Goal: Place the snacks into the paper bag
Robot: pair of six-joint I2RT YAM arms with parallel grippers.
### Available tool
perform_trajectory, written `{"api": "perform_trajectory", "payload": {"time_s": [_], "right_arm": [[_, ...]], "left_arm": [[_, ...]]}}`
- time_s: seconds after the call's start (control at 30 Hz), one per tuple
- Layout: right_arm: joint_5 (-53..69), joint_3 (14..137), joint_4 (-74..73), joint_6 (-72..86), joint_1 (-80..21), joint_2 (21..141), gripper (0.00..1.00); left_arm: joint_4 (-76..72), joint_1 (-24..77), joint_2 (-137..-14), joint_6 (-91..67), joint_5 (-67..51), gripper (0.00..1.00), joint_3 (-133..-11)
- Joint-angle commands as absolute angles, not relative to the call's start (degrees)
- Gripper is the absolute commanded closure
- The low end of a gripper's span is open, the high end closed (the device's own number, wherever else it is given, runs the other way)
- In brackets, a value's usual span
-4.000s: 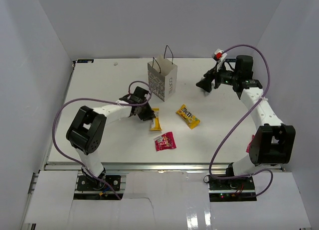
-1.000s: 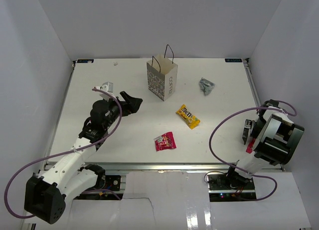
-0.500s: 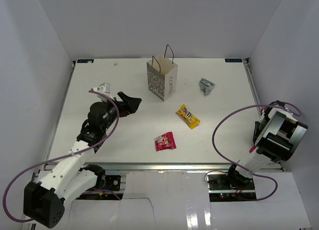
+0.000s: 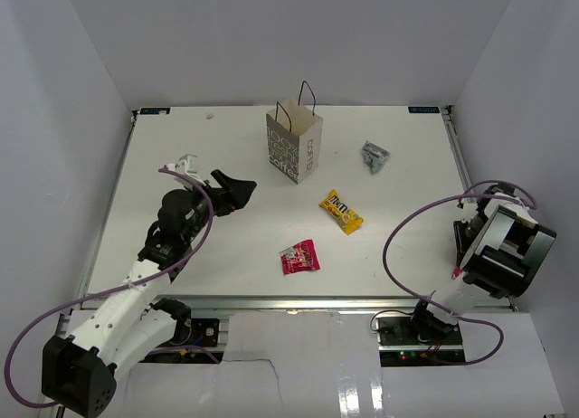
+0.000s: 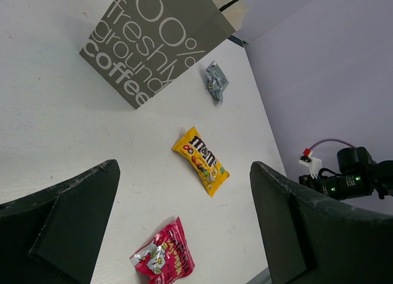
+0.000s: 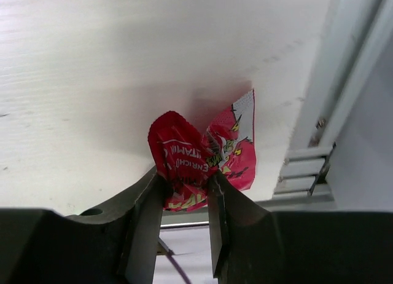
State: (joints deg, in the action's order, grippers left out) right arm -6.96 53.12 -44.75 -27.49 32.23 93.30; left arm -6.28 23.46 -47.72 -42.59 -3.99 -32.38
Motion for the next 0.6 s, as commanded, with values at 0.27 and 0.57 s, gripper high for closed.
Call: {"api": "perform_trajectory", "payload": {"time_s": [0.27,0.57], "right_arm": [[28.47,59.83,-44.03,-41.22,14.25,99.32,0.92],[36.12,70.92,-44.91,-42.98,7.12,97.56,0.92]], "left_arm": [[-7.38,23.38,-45.35,-43.86,-4.83,0.03,-30.06],[-6.94,23.38,-44.21,-43.94,-4.75,0.03,-29.8]]}}
